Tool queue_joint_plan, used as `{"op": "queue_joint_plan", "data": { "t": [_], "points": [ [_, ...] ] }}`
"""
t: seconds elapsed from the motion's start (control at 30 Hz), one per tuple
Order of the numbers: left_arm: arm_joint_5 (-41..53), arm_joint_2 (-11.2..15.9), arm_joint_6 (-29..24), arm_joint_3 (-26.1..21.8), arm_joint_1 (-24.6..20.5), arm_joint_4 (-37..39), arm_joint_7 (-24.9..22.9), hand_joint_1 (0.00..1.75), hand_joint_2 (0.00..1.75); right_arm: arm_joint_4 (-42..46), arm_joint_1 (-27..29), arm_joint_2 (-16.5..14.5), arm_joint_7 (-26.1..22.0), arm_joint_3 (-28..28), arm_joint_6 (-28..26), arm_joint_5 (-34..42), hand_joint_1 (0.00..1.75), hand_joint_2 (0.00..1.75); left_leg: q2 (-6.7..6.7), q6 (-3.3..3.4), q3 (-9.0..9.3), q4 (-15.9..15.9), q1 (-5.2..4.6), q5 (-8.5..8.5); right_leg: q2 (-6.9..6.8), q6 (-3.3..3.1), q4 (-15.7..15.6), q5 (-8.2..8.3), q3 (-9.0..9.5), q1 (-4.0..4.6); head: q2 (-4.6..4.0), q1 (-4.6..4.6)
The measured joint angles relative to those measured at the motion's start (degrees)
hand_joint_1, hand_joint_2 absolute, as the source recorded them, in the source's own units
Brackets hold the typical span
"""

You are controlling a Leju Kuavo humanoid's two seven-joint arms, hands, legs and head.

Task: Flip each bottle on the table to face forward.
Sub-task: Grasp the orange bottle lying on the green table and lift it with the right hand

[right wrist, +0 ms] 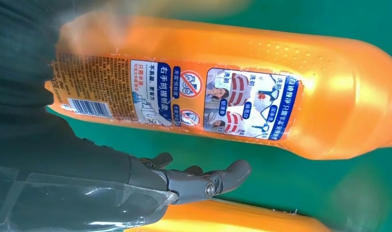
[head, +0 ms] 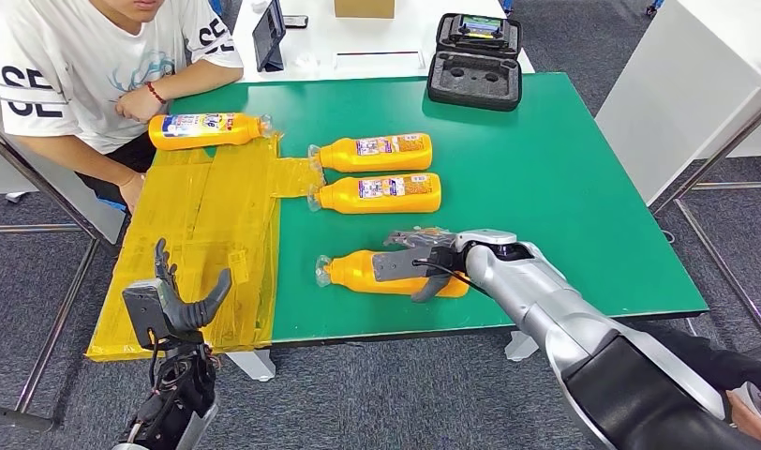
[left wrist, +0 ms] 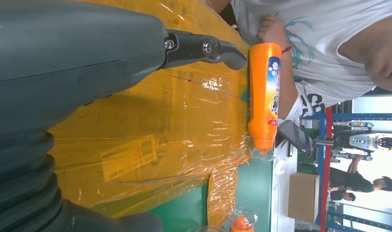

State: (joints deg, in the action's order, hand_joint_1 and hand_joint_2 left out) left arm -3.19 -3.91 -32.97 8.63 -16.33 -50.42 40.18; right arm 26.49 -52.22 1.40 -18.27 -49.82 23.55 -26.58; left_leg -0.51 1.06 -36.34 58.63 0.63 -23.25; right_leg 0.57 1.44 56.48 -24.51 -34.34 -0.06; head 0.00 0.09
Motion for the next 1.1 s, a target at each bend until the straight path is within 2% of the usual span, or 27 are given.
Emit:
{"op": "queue_joint_plan", "data": {
  "t": [1.03,1.07,1.1],
  "points": [
    [-0.8,0.0,-1.0,-1.8,1.1,0.1,0.0,0.0,1.75,-2.3,0.0,0.6,2.6,-1.5,1.2,-0.1,0.01,1.75,-0.01,0.0,0.0,0.0,0.0,0.0,0.0,0.0,0.0,0.0,0.01,0.0,0.0,-0.01],
    [-0.8,0.0,-1.0,-1.9,1.2,0.1,0.0,0.0,1.75,-2.5,-0.1,0.6,2.6,-1.5,1.5,-0.1,0.14,1.75,-0.01,0.0,0.0,0.0,0.0,0.0,-0.01,0.0,0.0,0.0,0.01,0.0,0.0,-0.01],
    [-0.8,0.0,-1.0,-1.9,1.2,0.1,0.0,0.0,1.75,-2.6,-0.2,0.6,2.7,-1.6,1.8,-0.1,0.47,1.75,-0.01,0.0,0.0,0.0,0.0,0.0,-0.01,0.0,0.0,0.0,0.01,0.0,0.0,-0.01]
  ]
}}
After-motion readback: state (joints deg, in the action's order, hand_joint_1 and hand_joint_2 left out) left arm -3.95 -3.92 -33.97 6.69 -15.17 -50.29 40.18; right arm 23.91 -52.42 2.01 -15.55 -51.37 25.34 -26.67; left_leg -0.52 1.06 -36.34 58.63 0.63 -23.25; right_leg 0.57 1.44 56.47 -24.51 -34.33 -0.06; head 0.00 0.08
